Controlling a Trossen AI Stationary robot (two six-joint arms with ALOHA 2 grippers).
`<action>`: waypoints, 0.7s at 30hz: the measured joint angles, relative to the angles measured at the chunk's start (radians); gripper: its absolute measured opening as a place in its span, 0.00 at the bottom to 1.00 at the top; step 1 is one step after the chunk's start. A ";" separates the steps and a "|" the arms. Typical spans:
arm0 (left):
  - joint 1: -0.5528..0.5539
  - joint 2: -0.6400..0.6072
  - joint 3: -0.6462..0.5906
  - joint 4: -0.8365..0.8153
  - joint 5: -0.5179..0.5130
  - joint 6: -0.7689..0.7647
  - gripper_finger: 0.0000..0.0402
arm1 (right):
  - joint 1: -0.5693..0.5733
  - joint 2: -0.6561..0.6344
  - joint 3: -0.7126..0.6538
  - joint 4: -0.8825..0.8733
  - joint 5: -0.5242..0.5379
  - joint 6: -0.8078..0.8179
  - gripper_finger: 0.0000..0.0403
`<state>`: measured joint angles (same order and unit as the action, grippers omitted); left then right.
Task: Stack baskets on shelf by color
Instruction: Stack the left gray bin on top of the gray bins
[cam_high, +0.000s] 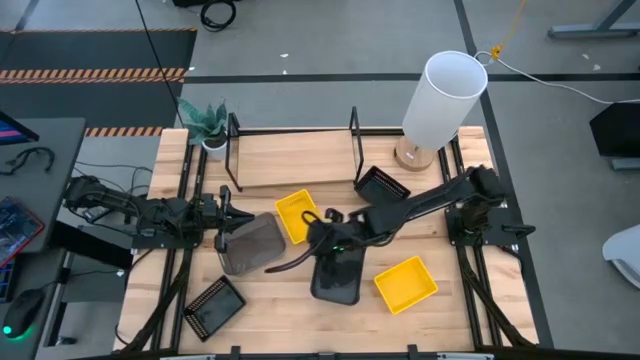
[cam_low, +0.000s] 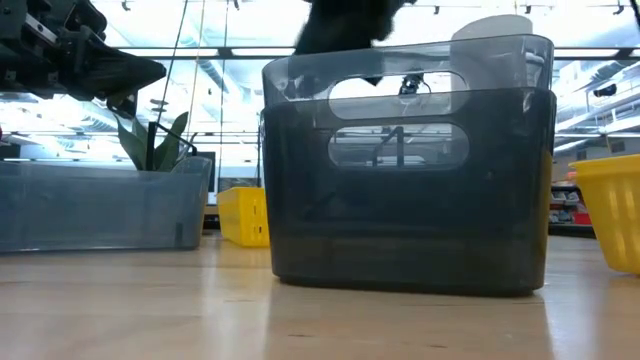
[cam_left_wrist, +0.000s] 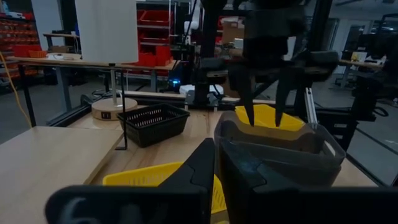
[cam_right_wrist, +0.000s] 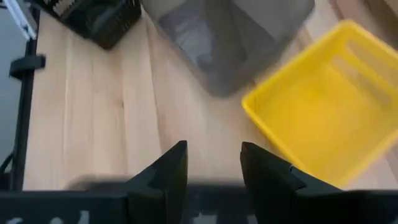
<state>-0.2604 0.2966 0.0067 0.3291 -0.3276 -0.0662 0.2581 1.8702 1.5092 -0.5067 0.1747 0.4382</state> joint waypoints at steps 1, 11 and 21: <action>0.000 0.000 0.000 0.001 0.000 0.000 0.07 | 0.001 0.026 0.032 0.001 0.011 -0.009 0.38; 0.000 0.000 0.000 0.001 0.000 0.000 0.09 | -0.029 0.285 0.384 -0.091 0.200 -0.104 0.38; 0.000 0.000 0.000 0.002 0.000 0.000 0.08 | -0.133 0.458 0.501 -0.062 0.167 -0.125 0.38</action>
<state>-0.2604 0.2966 0.0065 0.3309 -0.3279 -0.0662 0.1255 2.3286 2.0106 -0.5684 0.3417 0.3136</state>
